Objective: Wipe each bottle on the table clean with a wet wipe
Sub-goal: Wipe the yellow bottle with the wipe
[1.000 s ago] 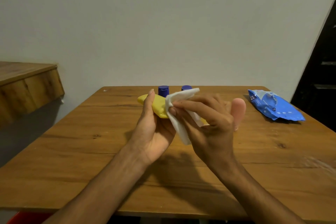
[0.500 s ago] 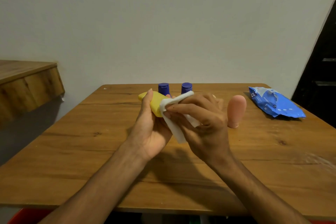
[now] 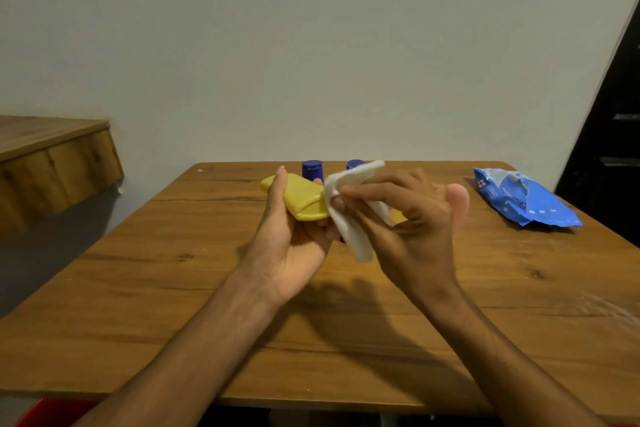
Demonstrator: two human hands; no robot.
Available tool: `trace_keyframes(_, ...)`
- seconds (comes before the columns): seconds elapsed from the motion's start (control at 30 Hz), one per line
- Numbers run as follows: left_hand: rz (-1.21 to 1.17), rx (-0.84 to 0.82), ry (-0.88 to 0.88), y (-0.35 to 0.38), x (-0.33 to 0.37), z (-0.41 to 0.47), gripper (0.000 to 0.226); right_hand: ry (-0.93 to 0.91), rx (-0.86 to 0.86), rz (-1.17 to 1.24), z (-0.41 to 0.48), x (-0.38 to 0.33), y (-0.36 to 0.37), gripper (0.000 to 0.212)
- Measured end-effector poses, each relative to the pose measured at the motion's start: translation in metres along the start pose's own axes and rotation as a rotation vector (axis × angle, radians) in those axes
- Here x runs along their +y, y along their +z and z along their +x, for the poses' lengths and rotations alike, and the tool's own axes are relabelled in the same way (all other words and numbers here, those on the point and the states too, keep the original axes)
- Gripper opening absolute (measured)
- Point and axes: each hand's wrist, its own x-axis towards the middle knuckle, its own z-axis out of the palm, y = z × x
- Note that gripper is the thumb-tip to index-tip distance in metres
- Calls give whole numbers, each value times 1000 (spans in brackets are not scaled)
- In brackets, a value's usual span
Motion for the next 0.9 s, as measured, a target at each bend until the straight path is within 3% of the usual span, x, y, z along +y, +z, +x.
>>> trace_keyframes(0.1, 66, -16, 51, 2, 2, 2, 48, 76, 49, 2, 6, 4, -8, 18)
trace_keyframes(0.27, 88, -2, 61, 2, 2, 2, 53, 88, 69, 24, 11, 1, -11, 20)
trace_keyframes(0.57, 48, -1, -33, 3, 0, -5, 71, -91, -98, 11, -5, -7, 5, 22)
trace_keyframes(0.77, -2, 7, -6, 2, -1, -2, 67, -37, -8, -32, -1, -2, 1, 22)
trace_keyframes(0.9, 41, -15, -80, -1, -6, -6, 65, -111, -93, -1, -7, -9, 8, 21)
